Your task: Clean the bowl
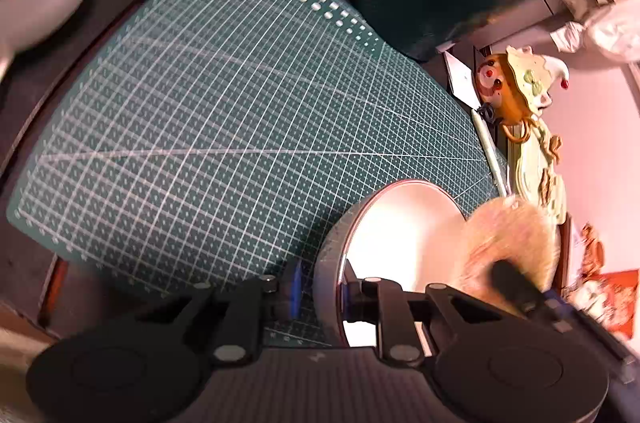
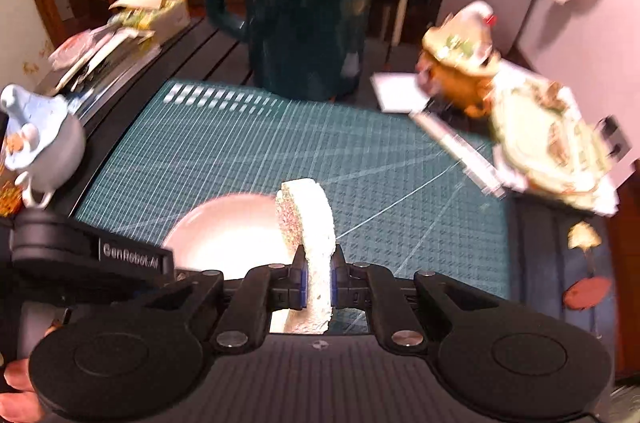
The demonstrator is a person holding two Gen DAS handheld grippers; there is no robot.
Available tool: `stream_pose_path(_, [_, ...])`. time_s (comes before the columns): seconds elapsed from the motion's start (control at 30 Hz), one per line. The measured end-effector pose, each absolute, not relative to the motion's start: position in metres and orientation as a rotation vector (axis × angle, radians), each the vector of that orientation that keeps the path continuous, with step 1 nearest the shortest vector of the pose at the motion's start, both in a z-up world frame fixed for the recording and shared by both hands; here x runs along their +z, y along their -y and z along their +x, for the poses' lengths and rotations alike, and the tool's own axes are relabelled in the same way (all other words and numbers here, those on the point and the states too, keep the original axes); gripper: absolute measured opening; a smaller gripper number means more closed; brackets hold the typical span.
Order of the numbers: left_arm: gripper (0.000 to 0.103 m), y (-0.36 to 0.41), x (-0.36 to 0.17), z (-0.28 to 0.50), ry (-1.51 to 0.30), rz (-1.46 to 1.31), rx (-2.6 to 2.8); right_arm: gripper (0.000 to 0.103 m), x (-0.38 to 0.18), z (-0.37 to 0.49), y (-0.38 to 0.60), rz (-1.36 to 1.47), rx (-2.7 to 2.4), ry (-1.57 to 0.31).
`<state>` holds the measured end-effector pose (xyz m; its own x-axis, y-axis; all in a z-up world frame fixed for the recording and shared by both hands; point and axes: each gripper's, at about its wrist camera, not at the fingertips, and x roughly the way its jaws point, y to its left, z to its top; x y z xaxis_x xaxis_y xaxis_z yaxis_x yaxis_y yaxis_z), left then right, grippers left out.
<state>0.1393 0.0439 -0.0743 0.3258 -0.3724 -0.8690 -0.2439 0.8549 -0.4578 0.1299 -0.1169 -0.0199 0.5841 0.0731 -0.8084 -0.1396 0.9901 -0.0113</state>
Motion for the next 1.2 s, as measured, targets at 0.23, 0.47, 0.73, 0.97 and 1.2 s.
stream_pose_path(0.23, [0.013, -0.041, -0.067, 0.143, -1.193, -0.535, -0.111, 0.009, -0.010, 0.137, 0.148, 0.026, 0.094, -0.918])
stream_pose_path(0.47, [0.028, -0.041, -0.057, 0.134, -1.256, -0.529, -0.112, 0.009, -0.015, 0.142, 0.155, 0.028, 0.080, -0.937])
stream_pose_path(0.73, [0.022, -0.030, -0.066, 0.117, -1.322, -0.583, -0.132, 0.009, -0.035, 0.150, 0.160, 0.100, 0.144, -1.034])
stream_pose_path(0.97, [0.016, -0.035, -0.066, 0.123, -1.273, -0.575, -0.089, 0.010, -0.039, 0.150, 0.161, 0.140, 0.194, -1.072])
stream_pose_path(1.2, [0.014, -0.053, -0.065, 0.139, -1.204, -0.590, -0.060, 0.009, -0.042, 0.149, 0.169, 0.226, 0.260, -1.124])
